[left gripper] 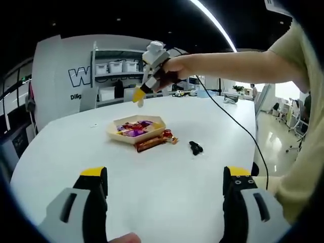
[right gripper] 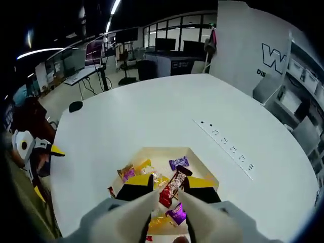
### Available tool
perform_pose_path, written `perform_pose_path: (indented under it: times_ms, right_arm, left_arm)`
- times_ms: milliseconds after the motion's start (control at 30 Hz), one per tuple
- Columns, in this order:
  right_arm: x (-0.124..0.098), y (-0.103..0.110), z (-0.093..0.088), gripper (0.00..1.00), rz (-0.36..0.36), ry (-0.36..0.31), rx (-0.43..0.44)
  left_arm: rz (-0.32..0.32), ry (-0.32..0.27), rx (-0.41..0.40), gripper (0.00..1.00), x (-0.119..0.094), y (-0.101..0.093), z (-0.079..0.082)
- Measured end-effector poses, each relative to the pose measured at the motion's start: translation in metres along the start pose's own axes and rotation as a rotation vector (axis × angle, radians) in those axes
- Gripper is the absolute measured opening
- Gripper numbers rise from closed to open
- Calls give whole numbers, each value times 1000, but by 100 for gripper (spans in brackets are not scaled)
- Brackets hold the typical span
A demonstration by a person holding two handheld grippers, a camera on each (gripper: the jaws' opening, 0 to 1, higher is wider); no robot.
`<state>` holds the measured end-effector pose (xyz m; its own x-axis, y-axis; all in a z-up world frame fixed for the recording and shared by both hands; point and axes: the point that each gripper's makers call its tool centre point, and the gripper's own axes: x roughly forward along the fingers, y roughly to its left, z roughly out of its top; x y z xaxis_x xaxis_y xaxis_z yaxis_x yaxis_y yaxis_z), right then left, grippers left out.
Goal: Place the target food into the container with the food tongs after gripping and lifting it, then release it inside without dropping or visibly crushing the food.
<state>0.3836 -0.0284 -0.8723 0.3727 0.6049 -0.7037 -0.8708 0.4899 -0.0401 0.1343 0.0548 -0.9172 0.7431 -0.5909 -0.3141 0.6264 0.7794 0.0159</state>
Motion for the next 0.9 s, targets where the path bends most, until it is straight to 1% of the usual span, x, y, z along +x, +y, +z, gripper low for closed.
perform_pose_path:
  times_ms: [200,500,700,900]
  right_arm:
    - [-2,7,-8,19,16,-2,1]
    - [-4,18,-27,19,38,9,-12]
    - [-7,28,-35,20,64,2,-35]
    - [-11,41,-41,20,101,-6,-79]
  left_arm:
    - [-2,1,1,92,1,-2,0]
    - [-9,2,5,92,3,-5,0]
    - [-10,4,8,92,3,-6,0]
    - [-14,6,12,92,4,-7,0]
